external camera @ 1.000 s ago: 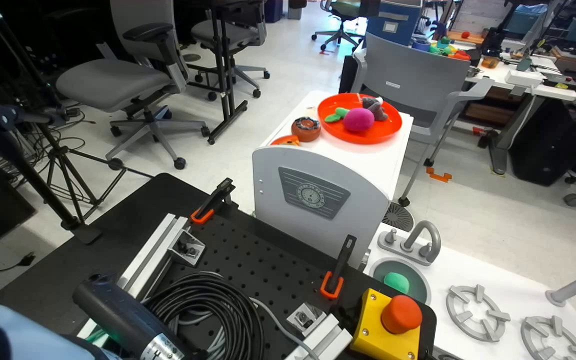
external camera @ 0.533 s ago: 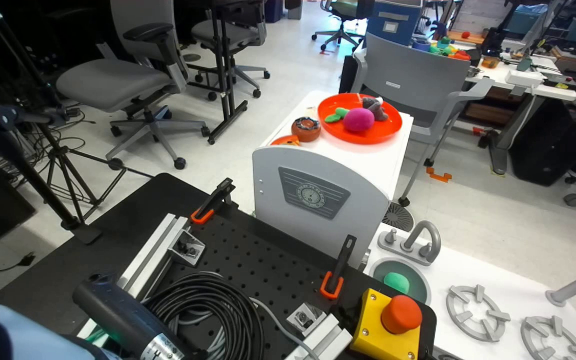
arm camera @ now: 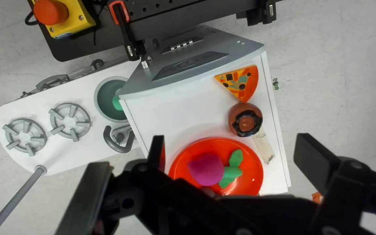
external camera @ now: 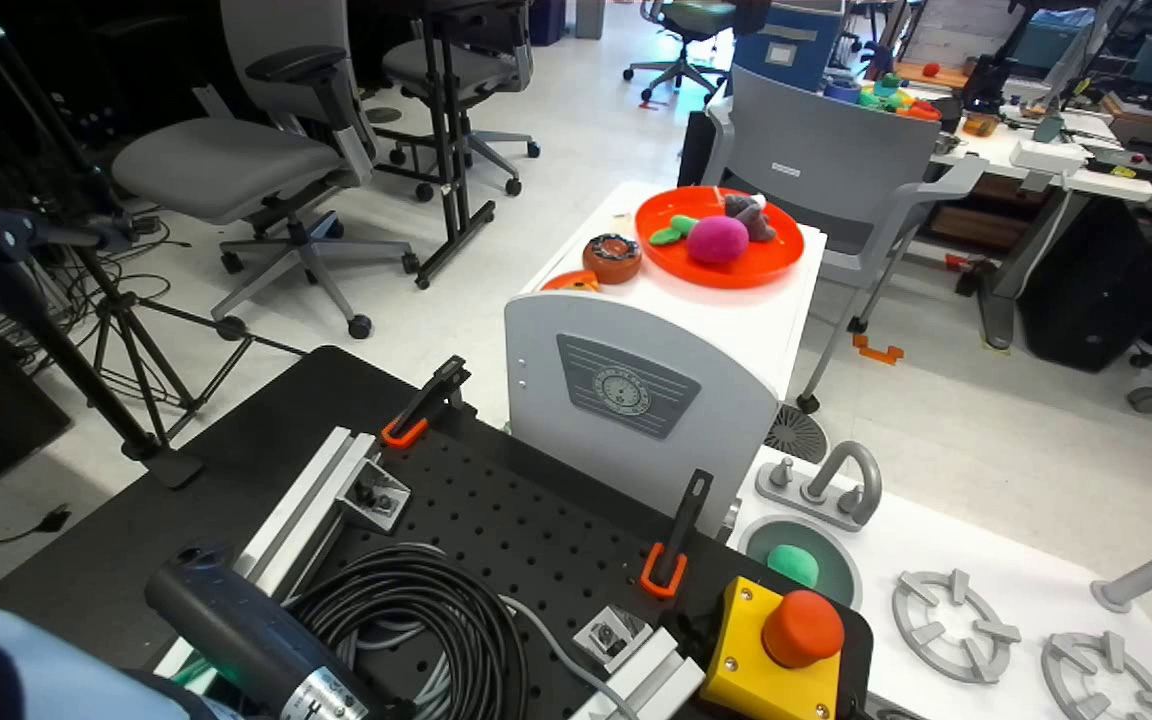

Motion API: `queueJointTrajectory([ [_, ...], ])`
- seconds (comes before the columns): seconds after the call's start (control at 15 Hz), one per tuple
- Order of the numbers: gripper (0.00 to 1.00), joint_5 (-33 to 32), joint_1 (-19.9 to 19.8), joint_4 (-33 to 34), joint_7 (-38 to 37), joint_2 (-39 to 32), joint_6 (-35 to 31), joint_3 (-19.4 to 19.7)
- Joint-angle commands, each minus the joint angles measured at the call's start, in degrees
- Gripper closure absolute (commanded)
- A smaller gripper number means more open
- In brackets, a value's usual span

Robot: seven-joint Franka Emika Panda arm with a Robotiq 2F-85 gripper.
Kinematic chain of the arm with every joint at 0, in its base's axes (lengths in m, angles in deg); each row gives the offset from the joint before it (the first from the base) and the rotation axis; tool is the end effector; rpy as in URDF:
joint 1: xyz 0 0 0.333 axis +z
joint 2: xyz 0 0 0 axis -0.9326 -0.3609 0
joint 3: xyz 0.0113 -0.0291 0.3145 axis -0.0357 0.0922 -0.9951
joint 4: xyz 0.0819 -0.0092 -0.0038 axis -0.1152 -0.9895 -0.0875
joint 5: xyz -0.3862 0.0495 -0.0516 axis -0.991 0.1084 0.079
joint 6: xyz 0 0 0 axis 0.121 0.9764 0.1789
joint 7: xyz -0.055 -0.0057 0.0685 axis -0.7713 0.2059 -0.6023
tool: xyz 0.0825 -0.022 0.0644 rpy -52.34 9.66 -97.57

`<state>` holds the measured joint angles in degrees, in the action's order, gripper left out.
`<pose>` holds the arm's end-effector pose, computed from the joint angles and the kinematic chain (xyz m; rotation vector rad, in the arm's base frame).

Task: Put the purple plush toy in the sink

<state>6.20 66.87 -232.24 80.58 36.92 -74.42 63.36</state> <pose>0.3870 -0.0198 0.4718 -3.0962 0.3218 -0.1031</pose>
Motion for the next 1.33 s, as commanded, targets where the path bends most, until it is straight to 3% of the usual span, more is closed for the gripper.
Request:
queueJointTrajectory([
  [0.0, 0.0, 2.6, -0.6, 2.0, 2.3, -1.0, 0.8, 2.0],
  [0.87, 0.0, 1.8, -1.1, 0.6, 1.6, -0.1, 0.4, 1.1],
  [1.27, 0.0, 1.9, -1.7, 4.9, -0.3, -3.5, 2.7, 1.1],
])
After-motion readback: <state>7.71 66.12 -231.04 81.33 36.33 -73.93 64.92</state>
